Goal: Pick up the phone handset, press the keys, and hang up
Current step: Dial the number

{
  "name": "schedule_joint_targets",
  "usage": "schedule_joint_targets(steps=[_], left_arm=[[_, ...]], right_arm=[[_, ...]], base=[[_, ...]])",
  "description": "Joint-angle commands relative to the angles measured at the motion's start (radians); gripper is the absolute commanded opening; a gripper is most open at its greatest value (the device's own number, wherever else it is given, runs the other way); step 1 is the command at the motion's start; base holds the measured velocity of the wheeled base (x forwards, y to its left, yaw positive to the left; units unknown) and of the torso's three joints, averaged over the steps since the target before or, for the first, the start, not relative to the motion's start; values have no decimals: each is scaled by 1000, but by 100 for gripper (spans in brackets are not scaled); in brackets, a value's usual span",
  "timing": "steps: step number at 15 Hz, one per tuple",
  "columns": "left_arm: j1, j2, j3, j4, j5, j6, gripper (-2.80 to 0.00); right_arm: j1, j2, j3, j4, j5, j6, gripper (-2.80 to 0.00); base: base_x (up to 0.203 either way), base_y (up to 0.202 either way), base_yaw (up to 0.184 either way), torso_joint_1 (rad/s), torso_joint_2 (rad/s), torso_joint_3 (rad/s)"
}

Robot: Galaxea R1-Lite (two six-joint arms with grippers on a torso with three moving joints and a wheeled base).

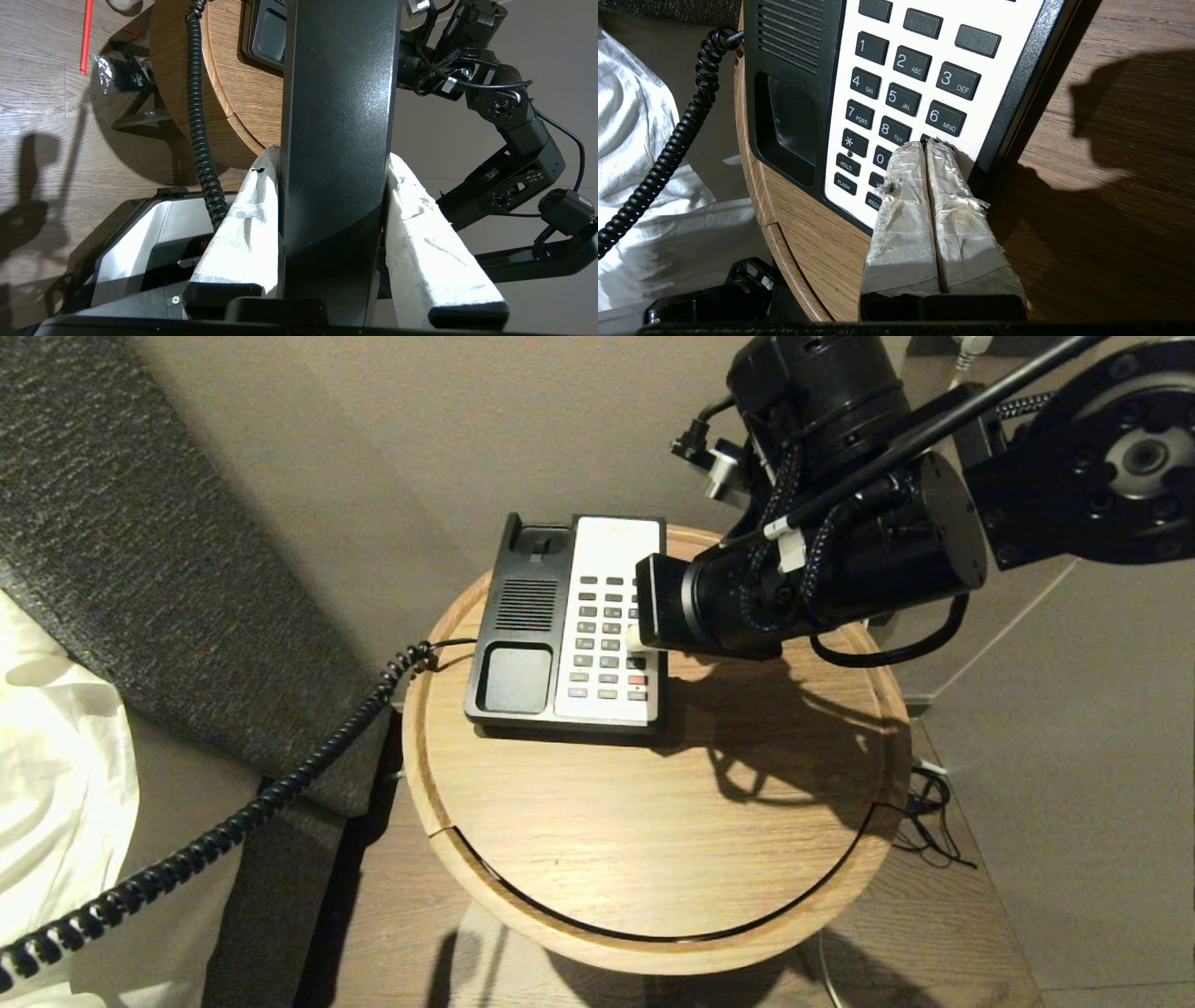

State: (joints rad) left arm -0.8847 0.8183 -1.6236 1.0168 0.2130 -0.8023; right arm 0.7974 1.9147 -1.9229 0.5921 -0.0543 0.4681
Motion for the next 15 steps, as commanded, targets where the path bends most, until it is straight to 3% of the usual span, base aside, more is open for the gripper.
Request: schedule_joint_targets(steps=[1, 12, 15], left_arm=[[0, -2, 1, 6, 2, -5, -280], [6, -11, 11, 8, 2, -5, -280], [6, -11, 16, 8, 0, -5, -280]], right_arm=[[-1, 9, -1, 0, -1, -3, -280], [-12, -2, -11, 3, -2, -6, -280], [19, -26, -10, 18, 0, 1, -280]], base=[[0, 0, 0, 0, 0, 0], [0, 0, 0, 0, 0, 0], [0, 0, 0, 0, 0, 0]])
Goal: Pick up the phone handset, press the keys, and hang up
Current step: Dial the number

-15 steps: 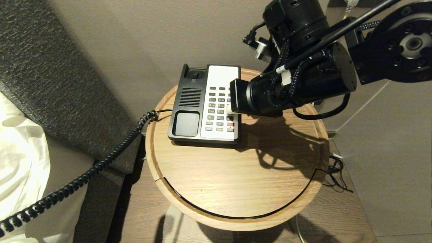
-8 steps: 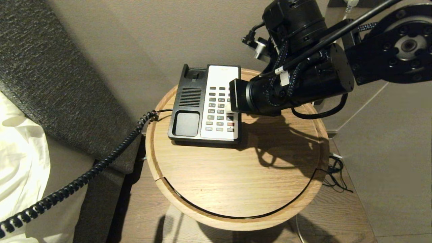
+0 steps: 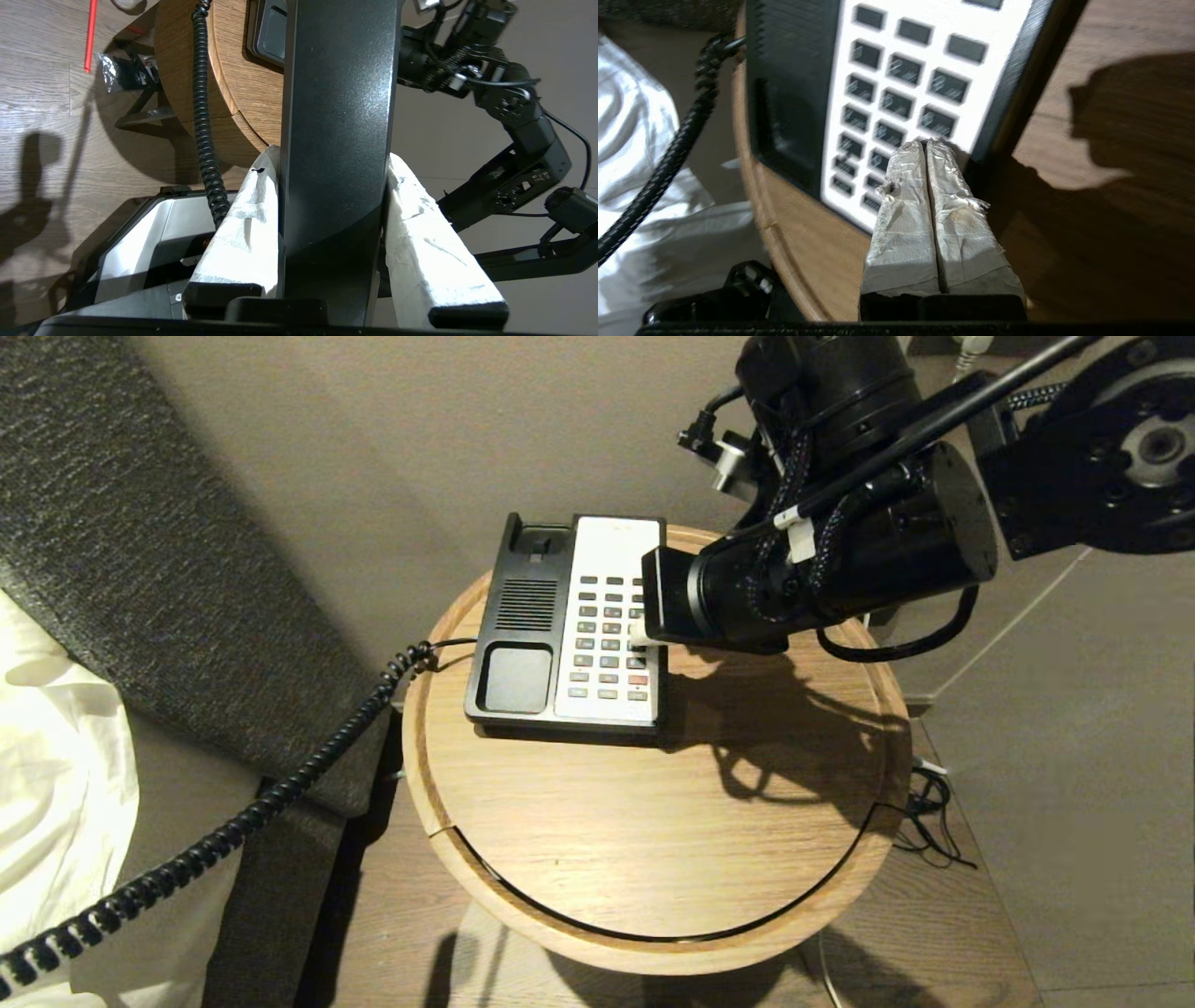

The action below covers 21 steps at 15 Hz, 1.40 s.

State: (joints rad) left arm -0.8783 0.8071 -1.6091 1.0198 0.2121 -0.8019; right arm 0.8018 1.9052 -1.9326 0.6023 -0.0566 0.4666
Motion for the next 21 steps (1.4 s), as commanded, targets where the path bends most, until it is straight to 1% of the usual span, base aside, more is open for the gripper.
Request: schedule_joint_targets(steps=[1, 2, 5, 6, 12, 14, 16, 21], left_arm=[[0, 1, 2, 4, 2, -5, -280], [1, 0, 3, 3, 3, -5, -280], [1, -9, 21, 3, 3, -5, -280], [1, -11, 22, 3, 3, -5, -280], [1, -26, 43, 0, 3, -5, -280], [1, -29, 44, 2, 3, -5, -280], [1, -34, 44, 3, 3, -5, -280], [5, -40, 49, 3, 1, -5, -280]], right_arm=[[24, -26, 0, 26, 3, 6, -280], [35, -34, 5, 47, 8, 17, -280], [90, -53, 27, 100, 12, 112, -280], [102, -54, 30, 118, 12, 124, -280], [105, -32, 29, 124, 0, 110, -280], [100, -23, 27, 126, -6, 92, -280], [97, -8, 22, 122, -62, 76, -280], [89, -11, 23, 123, -63, 76, -280]], base=[[0, 0, 0, 0, 0, 0], [0, 0, 0, 0, 0, 0], [0, 0, 0, 0, 0, 0], [0, 0, 0, 0, 0, 0], [0, 0, 0, 0, 0, 0], [0, 0, 0, 0, 0, 0], [0, 0, 0, 0, 0, 0], [0, 0, 0, 0, 0, 0]])
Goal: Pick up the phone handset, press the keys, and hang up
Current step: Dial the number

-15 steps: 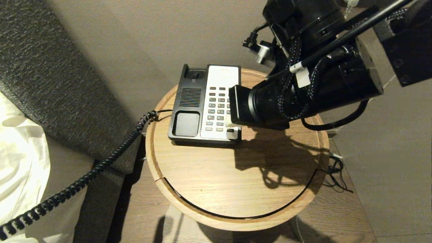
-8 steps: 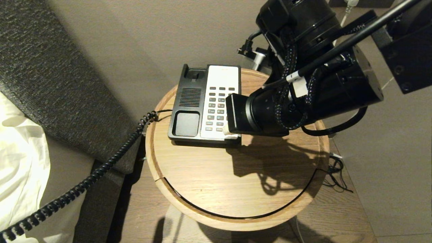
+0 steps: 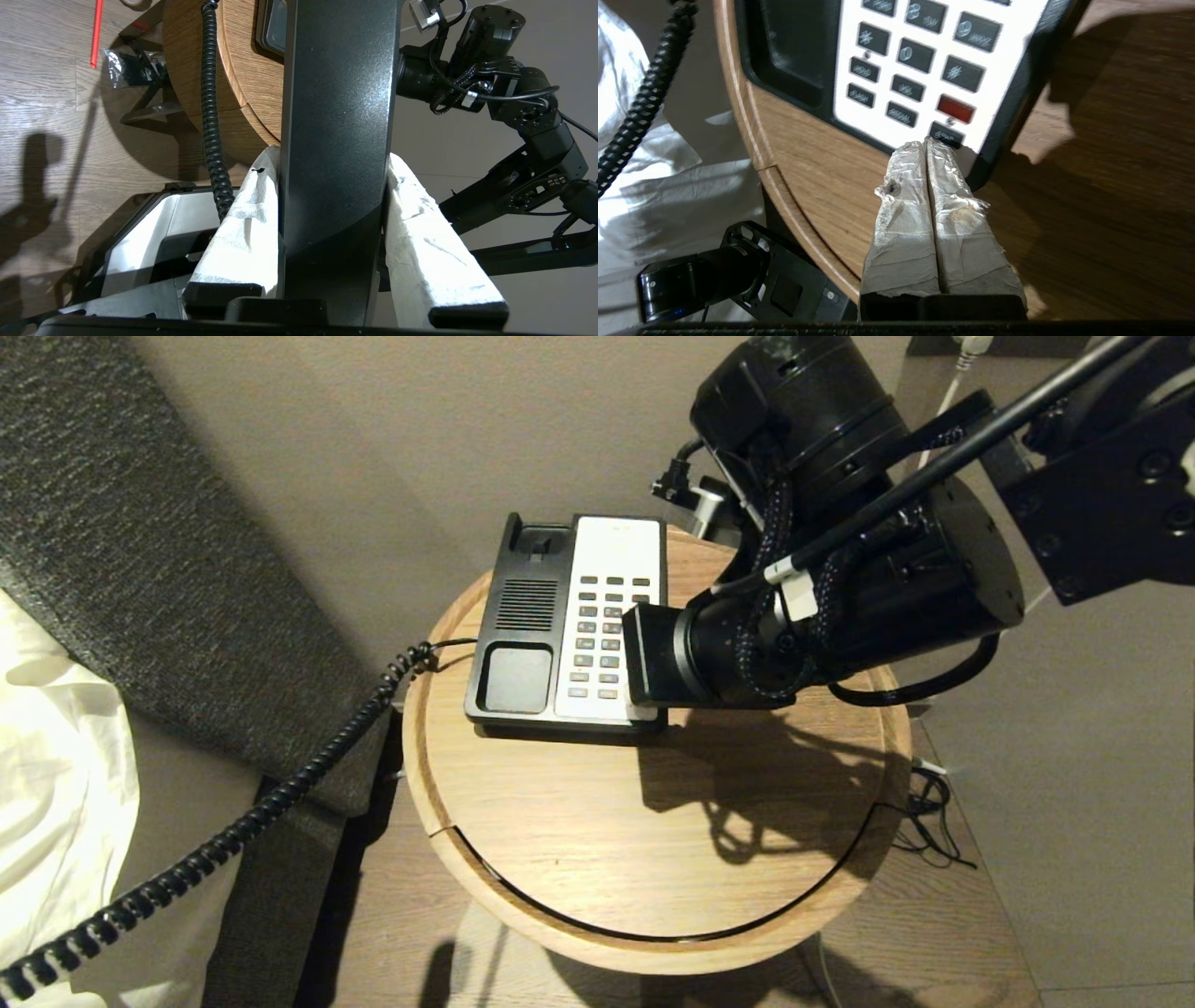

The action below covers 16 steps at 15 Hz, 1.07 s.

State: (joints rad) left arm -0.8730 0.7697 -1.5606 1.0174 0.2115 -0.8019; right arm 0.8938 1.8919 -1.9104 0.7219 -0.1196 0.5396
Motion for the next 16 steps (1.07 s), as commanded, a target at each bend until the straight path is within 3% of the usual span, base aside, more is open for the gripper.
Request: schedule_joint_targets(steps=[1, 16], left_arm=[[0, -4, 3, 7, 2, -5, -280], [2, -6, 8, 4, 2, -5, -280]], right_arm=[[-4, 4, -2, 1, 0, 2, -280], [-44, 21, 5, -6, 0, -12, -280]], base=[[0, 0, 0, 0, 0, 0], [0, 0, 0, 0, 0, 0]])
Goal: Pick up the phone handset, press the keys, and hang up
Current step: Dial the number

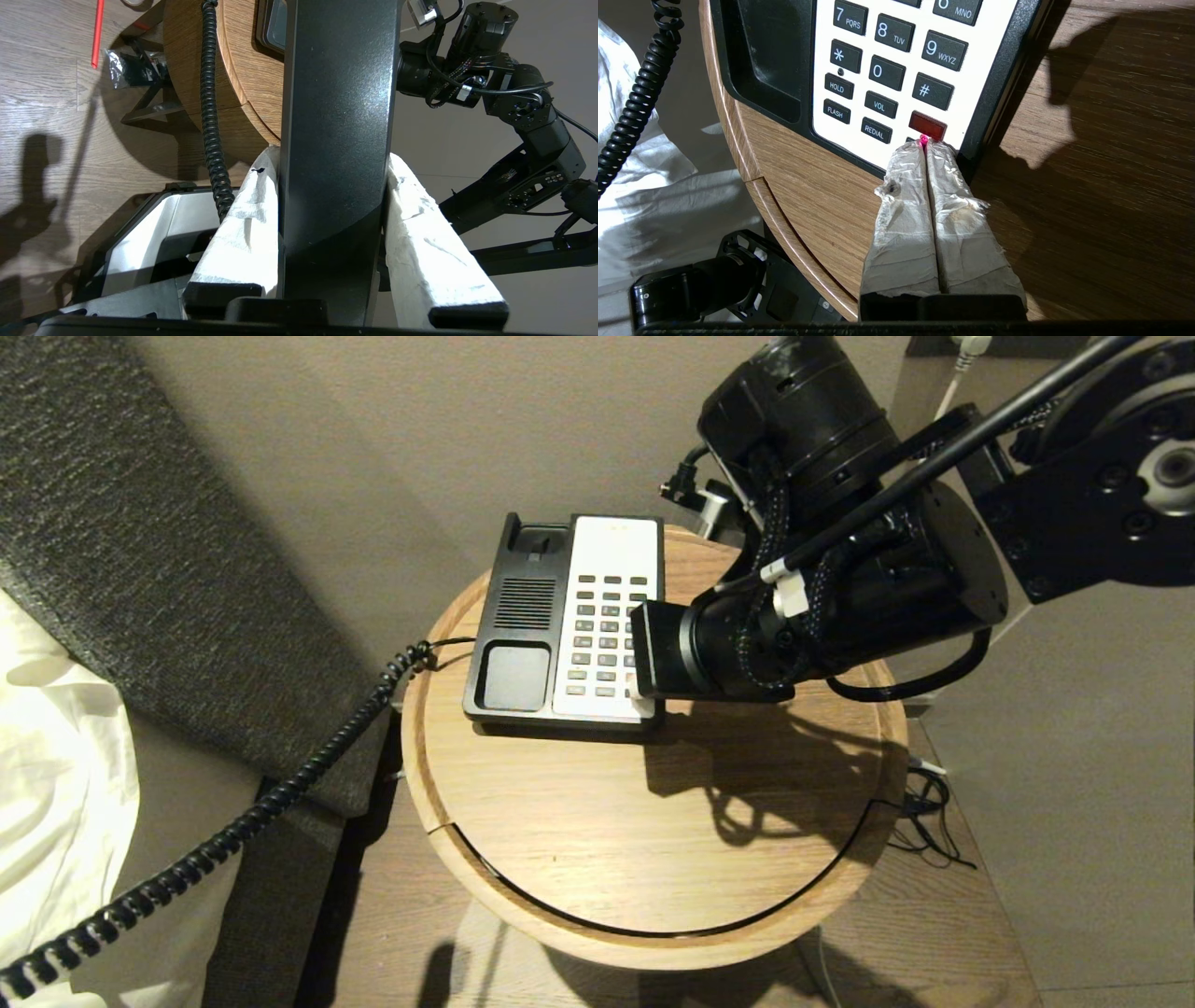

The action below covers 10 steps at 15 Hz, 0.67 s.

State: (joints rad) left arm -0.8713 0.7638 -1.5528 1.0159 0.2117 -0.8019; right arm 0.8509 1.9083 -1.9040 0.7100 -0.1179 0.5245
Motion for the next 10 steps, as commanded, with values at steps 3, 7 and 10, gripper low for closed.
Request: schedule_joint_targets(steps=[3, 7, 10], left_arm=[[2, 0, 0, 7, 2, -5, -280], [8, 7, 2, 6, 2, -5, -280], [8, 65, 2, -2, 5, 5, -280]], right_arm=[[0, -21, -14, 18, 6, 10, -280], [1, -112, 0, 23, 9, 14, -280], [1, -186, 10, 43, 5, 13, -280]], base=[[0, 0, 0, 0, 0, 0], [0, 0, 0, 0, 0, 0], [0, 0, 0, 0, 0, 0]])
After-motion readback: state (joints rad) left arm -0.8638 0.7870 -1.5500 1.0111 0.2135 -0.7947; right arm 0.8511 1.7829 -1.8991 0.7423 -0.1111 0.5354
